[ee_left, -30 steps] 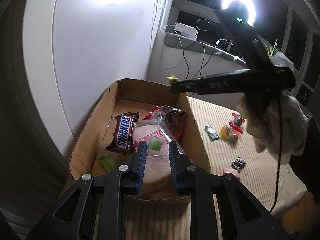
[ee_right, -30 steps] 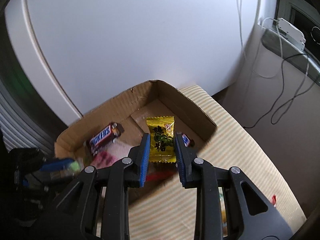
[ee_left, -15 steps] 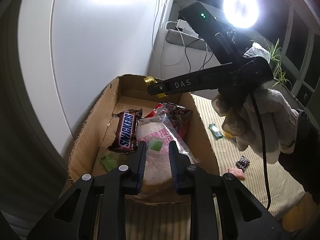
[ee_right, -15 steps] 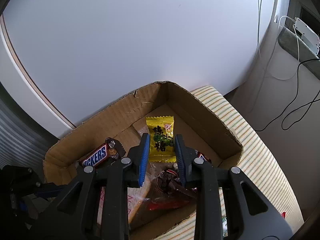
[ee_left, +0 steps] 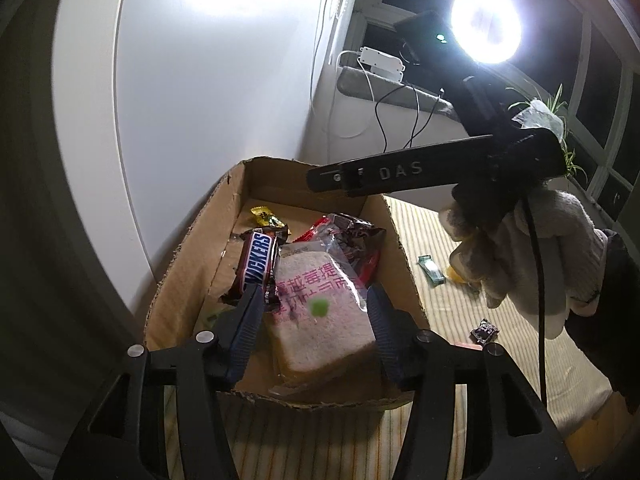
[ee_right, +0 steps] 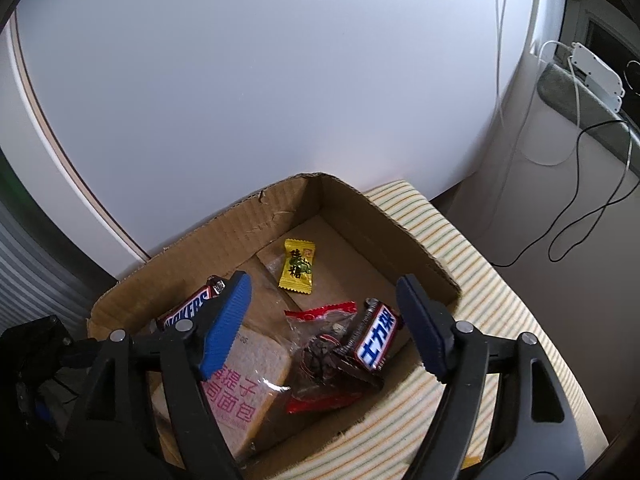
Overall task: Organize snacks
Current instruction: 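Open both tools to drop the candies into the box, then grasp the black-wrapped candy with the right tool while the left tool grasps the pink candy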
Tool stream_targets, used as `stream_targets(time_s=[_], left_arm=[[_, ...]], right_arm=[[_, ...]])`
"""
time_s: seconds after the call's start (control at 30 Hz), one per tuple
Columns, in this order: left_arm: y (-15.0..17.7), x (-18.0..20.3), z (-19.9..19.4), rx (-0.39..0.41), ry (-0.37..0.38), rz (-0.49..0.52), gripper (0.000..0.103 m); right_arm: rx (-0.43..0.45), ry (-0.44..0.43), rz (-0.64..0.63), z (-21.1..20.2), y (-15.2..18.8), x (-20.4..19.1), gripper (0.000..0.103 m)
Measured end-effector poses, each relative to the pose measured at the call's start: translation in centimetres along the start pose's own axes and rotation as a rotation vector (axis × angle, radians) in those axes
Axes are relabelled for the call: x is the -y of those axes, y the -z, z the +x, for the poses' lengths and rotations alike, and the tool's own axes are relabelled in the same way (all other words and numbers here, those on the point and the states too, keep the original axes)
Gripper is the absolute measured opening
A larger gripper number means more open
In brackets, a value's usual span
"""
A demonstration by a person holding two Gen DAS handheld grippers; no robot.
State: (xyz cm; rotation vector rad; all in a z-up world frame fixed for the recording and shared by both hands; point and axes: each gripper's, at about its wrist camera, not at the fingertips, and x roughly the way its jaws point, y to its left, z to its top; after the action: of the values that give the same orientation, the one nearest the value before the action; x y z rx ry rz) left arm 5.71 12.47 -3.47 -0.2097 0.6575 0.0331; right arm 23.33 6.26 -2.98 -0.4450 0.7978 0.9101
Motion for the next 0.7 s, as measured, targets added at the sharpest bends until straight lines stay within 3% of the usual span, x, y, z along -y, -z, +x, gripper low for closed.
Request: stream_targets(time_s=[0.3, 0.37, 0.47, 0.7], left_arm=[[0.3, 0.8, -0.6, 0.012, 0.004, 0.000, 0.053], [0.5, 1.3, -0.7, 0.014, 0.012, 0.003, 0.053], [0.8, 2.6, -0.7, 0.014, 0.036, 0.016, 0.052], [1.6, 6.7, -0.8, -0.003, 0.098, 0.081, 0.046]], right_arm=[[0.053, 0.043, 0.021, -3.4, 1.7, 1.7, 0.078], [0.054, 0.060, 0.015, -4.5, 2.4, 2.2, 0.081], [0.050, 0.092, 0.018, -5.9, 3.8, 3.0, 0.095], [0.060, 0.120, 0.035, -10.0, 8.4, 5.0, 0.096]])
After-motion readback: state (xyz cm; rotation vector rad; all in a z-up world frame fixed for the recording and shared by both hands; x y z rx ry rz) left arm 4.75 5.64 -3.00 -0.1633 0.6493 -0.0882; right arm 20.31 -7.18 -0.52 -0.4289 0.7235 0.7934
